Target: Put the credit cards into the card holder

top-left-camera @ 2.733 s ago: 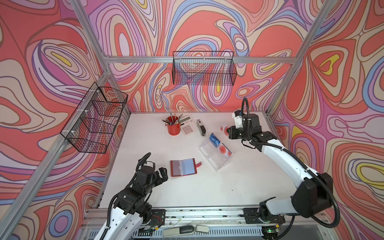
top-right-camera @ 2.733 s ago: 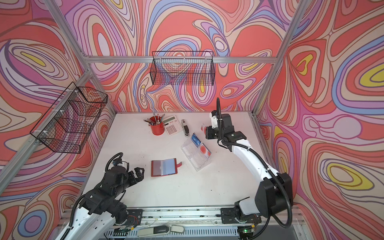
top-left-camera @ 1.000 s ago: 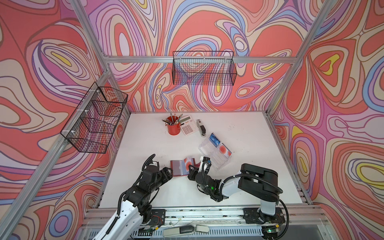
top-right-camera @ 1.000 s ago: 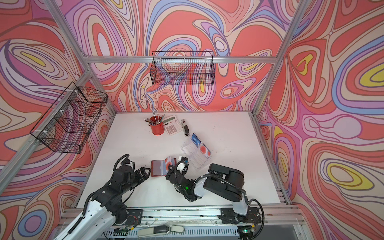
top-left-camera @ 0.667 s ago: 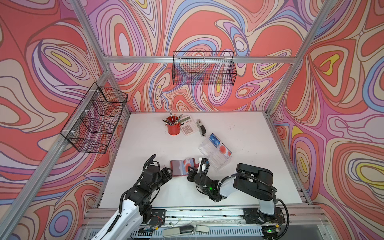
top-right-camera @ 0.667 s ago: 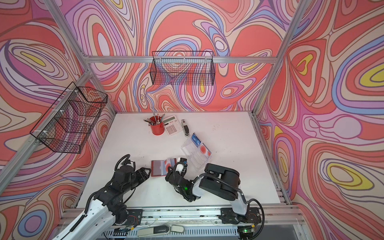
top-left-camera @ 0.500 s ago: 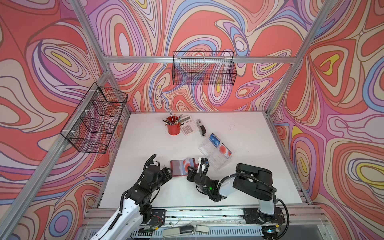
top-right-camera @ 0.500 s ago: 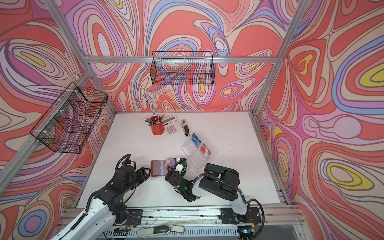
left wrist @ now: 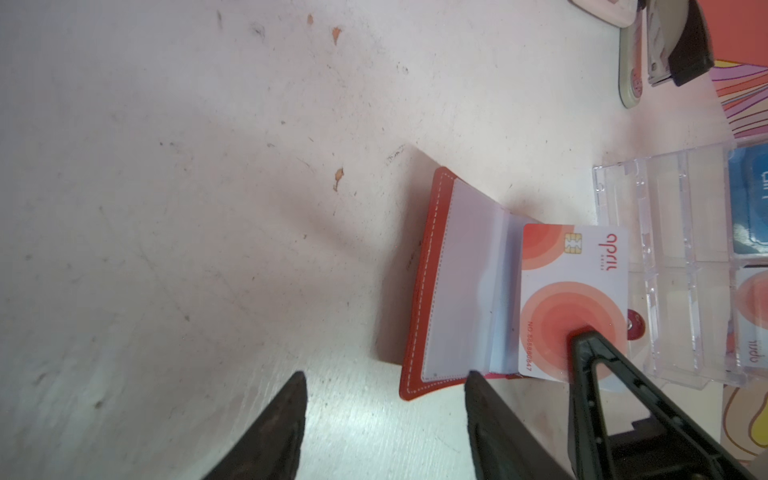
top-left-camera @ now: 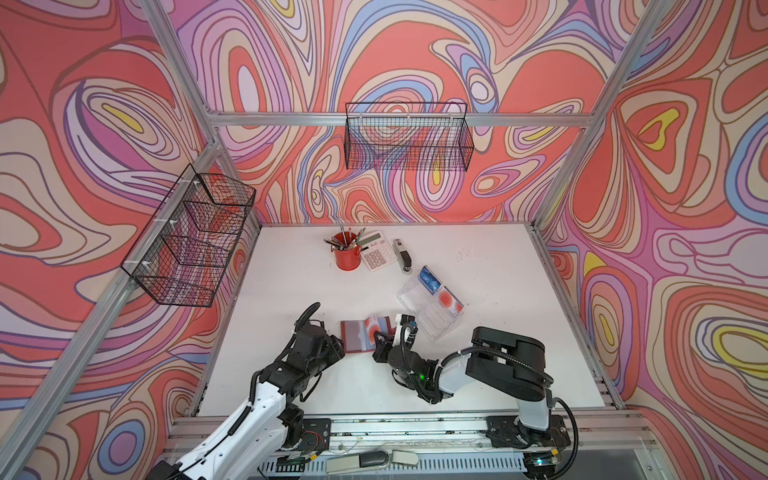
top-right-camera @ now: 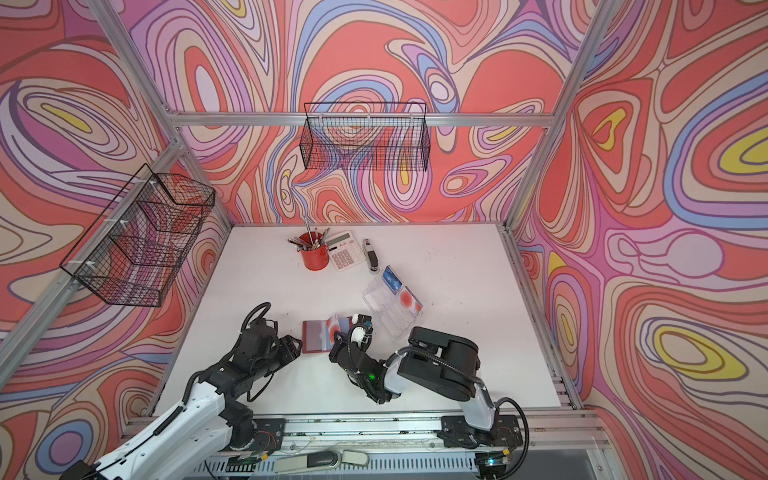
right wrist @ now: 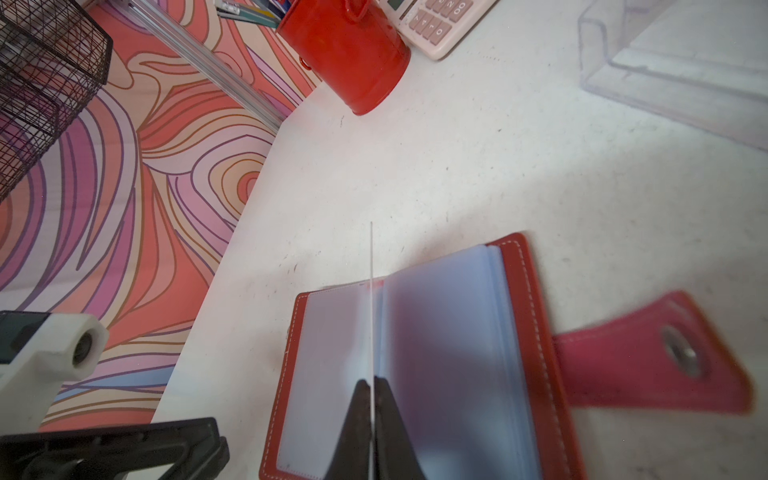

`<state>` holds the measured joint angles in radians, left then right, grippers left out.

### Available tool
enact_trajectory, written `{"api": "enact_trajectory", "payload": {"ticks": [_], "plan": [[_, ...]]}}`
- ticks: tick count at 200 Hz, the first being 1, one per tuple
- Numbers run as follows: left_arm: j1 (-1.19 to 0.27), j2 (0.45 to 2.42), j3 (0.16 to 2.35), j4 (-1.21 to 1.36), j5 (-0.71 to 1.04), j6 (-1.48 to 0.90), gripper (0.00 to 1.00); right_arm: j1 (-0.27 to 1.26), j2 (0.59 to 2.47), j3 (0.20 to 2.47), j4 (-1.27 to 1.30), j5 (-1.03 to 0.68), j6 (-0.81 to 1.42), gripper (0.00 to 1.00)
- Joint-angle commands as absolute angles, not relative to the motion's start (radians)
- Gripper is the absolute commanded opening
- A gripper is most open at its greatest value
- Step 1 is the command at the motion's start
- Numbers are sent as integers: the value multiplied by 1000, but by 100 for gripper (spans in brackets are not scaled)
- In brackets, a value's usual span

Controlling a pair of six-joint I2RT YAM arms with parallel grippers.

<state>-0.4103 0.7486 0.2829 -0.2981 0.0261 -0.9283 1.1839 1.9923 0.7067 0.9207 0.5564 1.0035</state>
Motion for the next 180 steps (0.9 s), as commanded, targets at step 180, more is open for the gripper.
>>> {"api": "enact_trajectory", "payload": {"ticks": [180], "plan": [[-377,887,299,-167,51,-918,59,1180,2055,713,1035,494,925,0]]}}
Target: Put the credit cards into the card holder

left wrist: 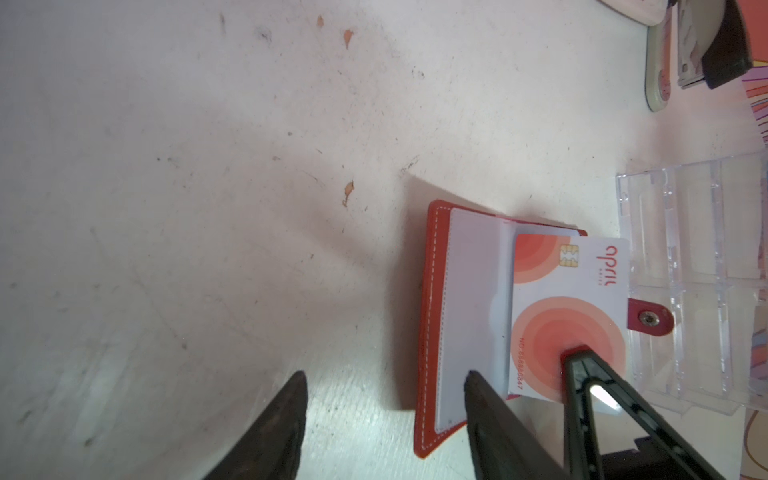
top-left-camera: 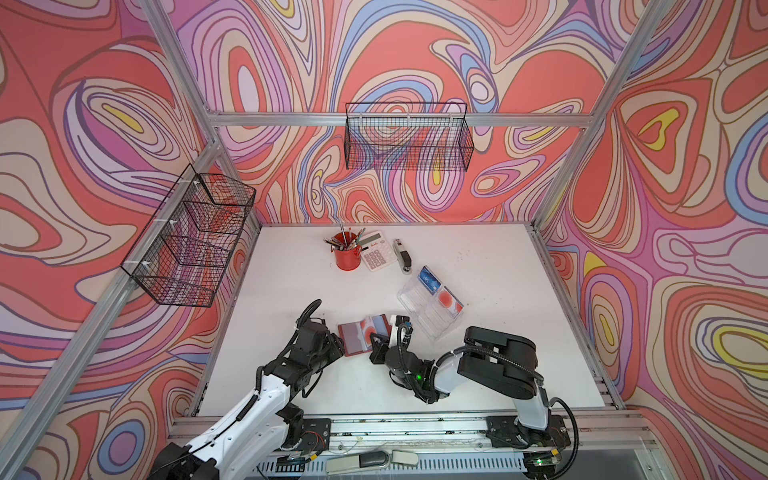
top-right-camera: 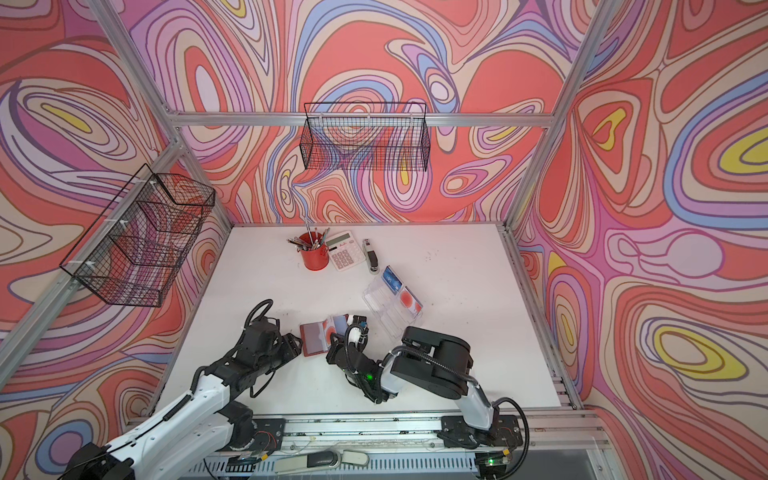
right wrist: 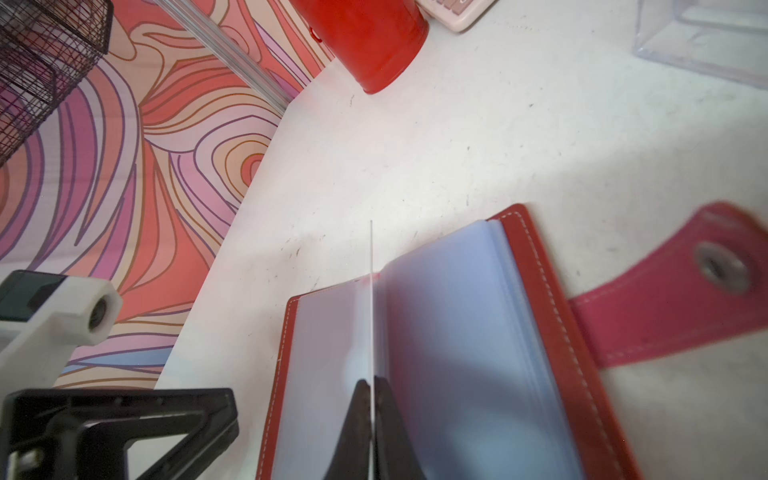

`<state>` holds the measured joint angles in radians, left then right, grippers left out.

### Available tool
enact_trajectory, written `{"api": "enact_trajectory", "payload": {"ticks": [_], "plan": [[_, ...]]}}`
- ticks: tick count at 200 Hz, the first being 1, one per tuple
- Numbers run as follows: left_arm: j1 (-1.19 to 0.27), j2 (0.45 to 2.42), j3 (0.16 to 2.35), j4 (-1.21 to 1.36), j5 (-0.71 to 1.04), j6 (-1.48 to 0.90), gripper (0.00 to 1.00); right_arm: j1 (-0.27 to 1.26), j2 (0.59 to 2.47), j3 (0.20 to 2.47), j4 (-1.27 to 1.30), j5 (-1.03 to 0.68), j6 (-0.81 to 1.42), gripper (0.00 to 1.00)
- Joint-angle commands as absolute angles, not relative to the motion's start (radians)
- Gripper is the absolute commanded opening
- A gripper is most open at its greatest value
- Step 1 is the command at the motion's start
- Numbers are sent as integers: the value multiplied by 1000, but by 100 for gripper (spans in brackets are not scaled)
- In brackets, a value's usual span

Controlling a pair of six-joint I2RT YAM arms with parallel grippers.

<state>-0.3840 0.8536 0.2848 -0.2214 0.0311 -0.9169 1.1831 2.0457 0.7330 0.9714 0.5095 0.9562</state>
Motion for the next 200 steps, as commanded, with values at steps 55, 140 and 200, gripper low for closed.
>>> {"api": "enact_trajectory", "payload": {"ticks": [55,140,200], "plan": [[-375,931,308,-156,62,-923,49,1178,2071,712,999,521,947,0],[-373,928,302,-148,65,-925,49,1180,2102,723,985,522,954,0],[-372,958,300,-126,74,-933,48,1179,2117,724,982,526,974,0]]}}
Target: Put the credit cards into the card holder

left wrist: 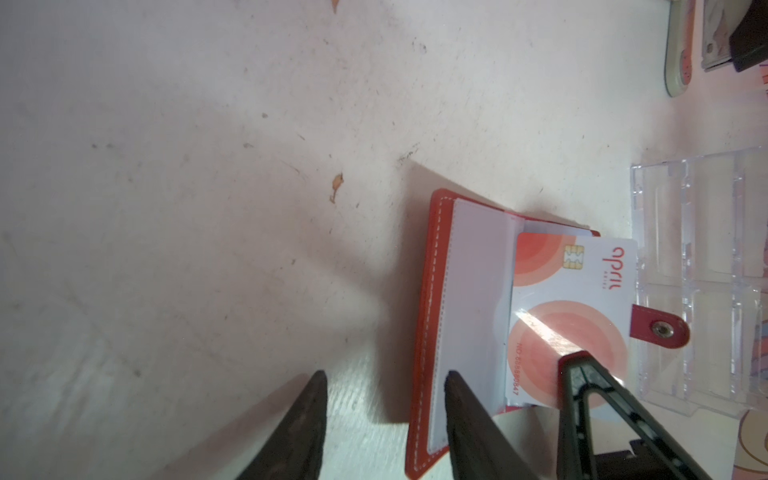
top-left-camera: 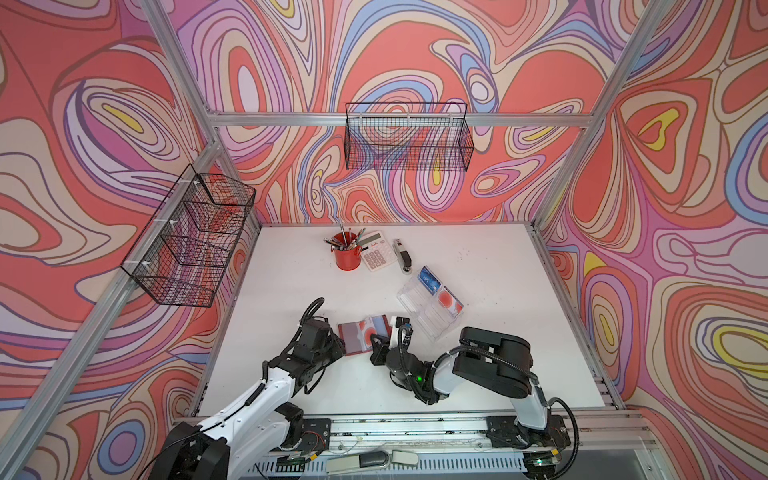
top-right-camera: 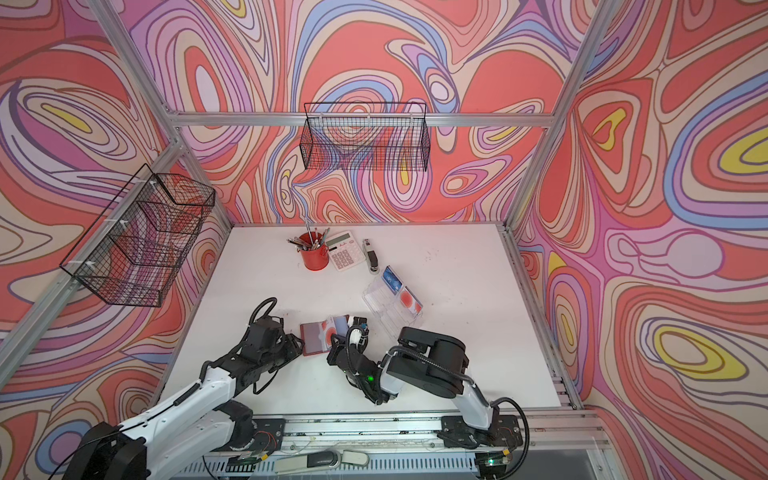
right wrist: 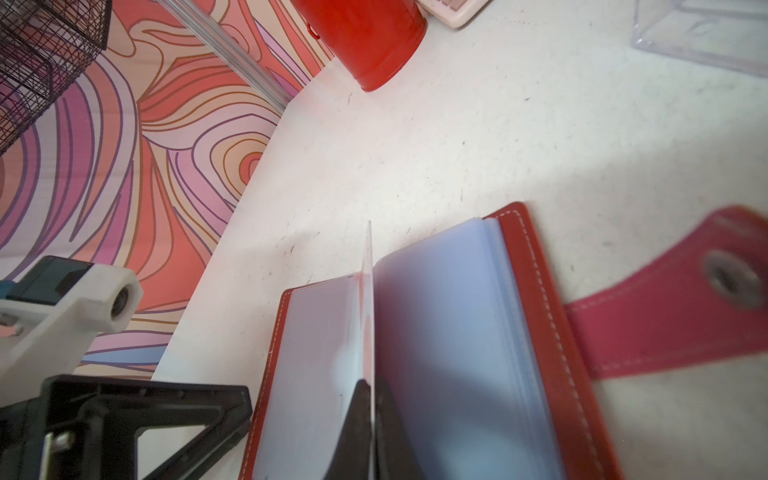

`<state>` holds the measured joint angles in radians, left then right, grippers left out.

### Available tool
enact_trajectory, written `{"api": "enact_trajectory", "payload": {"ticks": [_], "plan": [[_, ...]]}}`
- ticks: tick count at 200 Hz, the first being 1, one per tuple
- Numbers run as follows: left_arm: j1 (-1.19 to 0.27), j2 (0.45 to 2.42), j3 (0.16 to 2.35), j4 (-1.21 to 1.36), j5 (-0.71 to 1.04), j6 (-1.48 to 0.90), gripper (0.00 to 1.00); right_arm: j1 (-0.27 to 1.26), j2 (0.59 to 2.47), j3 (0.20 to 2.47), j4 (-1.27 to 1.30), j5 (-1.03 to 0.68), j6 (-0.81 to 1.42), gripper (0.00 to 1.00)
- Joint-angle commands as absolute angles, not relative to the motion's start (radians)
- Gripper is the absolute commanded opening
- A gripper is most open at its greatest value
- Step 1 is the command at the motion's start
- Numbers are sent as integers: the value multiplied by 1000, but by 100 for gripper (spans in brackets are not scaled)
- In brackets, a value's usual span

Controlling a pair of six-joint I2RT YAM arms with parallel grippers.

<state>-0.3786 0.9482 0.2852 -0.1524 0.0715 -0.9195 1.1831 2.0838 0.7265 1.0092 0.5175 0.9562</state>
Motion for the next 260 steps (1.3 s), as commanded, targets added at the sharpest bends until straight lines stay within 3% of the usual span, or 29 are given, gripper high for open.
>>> {"api": "enact_trajectory", "payload": {"ticks": [1,47,83,260], "plan": [[-372,959,301,-125,75,-933,48,1179,2117,724,982,525,974,0],[-371,969,290,-105,75,-946,46,1180,2133,737,970,508,1008,0],[-373,979,288,-94,79,-948,35,1181,2132,755,953,490,1015,0],[-373,1057,310,-70,81,-931,28,1189,2115,837,759,424,1096,0]]}}
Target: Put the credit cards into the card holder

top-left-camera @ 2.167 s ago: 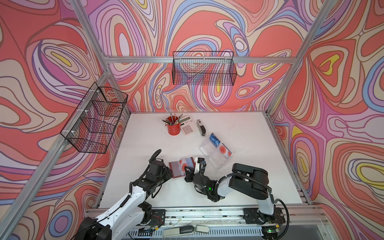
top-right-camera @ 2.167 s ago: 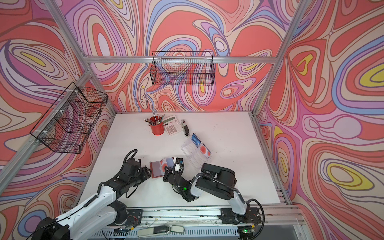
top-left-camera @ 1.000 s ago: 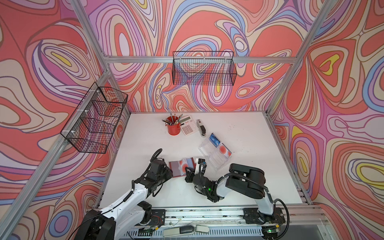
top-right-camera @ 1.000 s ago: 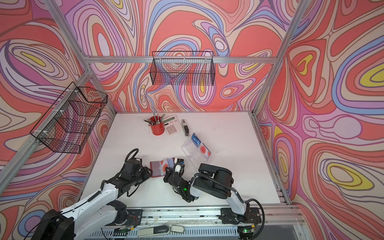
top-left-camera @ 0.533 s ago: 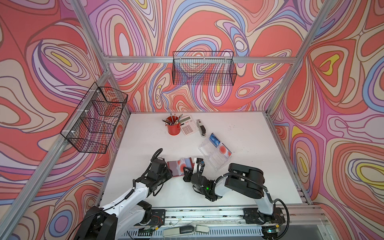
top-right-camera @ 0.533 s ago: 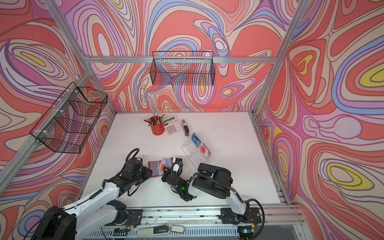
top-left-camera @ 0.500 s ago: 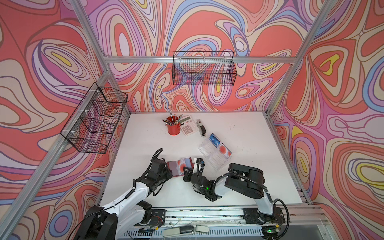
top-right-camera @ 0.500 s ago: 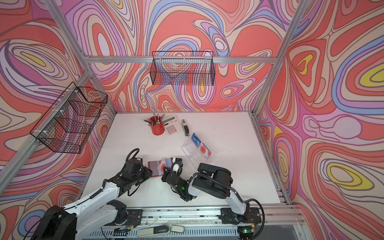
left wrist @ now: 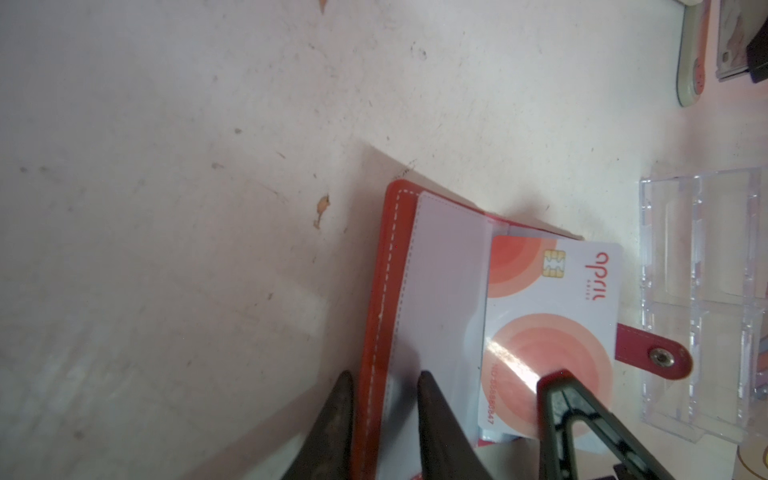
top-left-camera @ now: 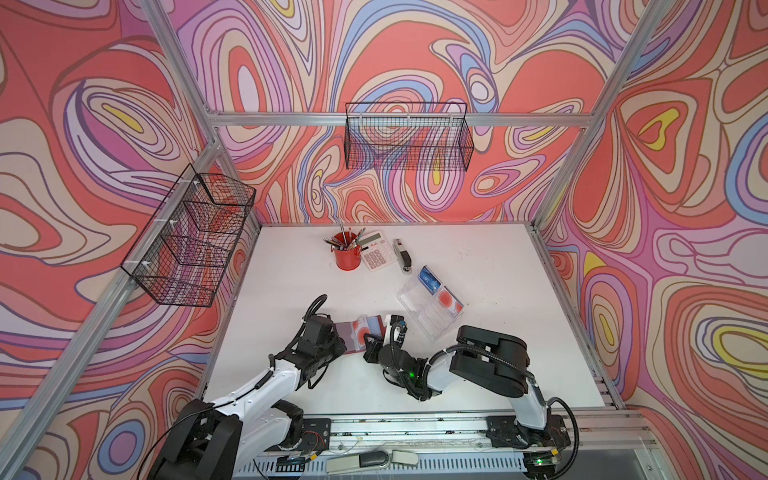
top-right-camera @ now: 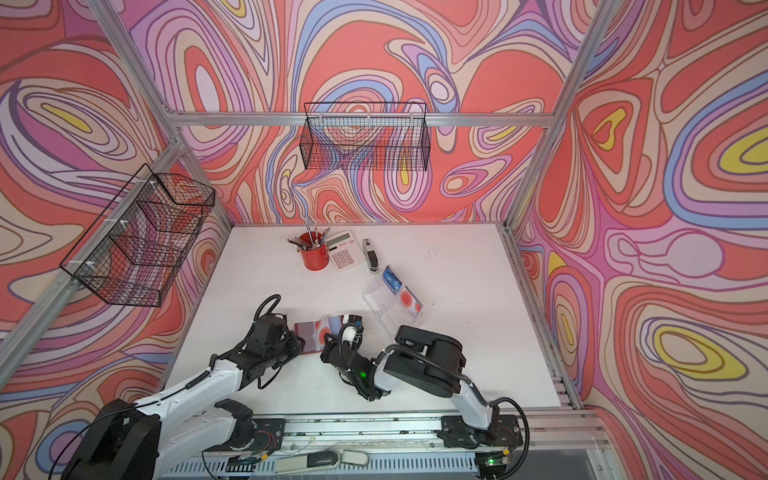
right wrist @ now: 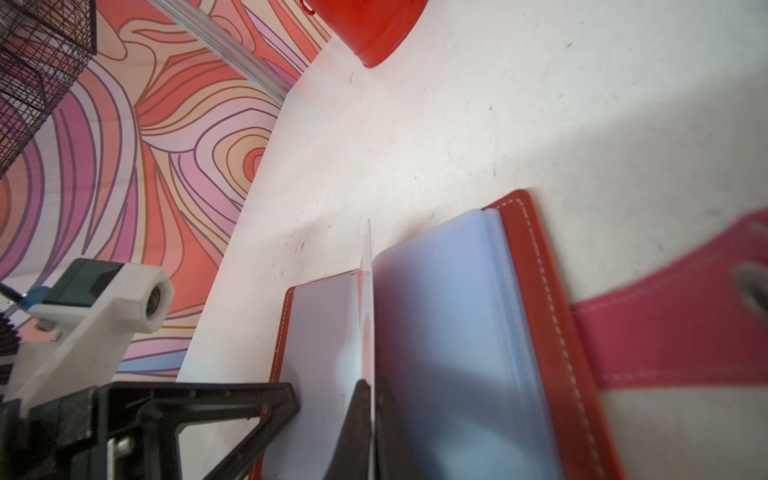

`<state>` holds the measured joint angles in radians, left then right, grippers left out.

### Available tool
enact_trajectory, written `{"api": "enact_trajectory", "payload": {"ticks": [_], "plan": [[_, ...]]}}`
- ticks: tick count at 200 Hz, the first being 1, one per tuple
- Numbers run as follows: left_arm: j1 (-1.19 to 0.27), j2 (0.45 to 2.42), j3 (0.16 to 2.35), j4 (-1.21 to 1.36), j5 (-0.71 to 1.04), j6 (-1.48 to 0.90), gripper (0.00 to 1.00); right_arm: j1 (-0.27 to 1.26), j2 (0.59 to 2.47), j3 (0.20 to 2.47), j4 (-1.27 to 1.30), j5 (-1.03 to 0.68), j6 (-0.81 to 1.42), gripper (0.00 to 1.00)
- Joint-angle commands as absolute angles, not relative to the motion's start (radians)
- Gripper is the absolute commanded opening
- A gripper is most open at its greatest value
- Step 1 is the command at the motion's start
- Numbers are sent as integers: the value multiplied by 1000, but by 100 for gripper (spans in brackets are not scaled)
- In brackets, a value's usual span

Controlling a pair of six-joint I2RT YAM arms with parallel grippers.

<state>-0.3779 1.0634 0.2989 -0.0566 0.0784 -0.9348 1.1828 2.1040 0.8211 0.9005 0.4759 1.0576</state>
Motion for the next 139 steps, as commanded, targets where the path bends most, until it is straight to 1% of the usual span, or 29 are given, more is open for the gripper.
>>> {"api": "enact_trajectory", "payload": {"ticks": [1,51,93,139], "plan": [[-373,1057,310,-69,82,-932,28,1189,2115,837,757,424,1096,0],[-371,1059,308,-66,88,-931,28,1189,2119,850,742,409,1107,0],[-373,1060,310,-67,94,-931,27,1189,2141,848,802,382,1083,0],[-373,1051,308,-80,82,-930,28,1189,2141,825,815,363,1162,0]]}}
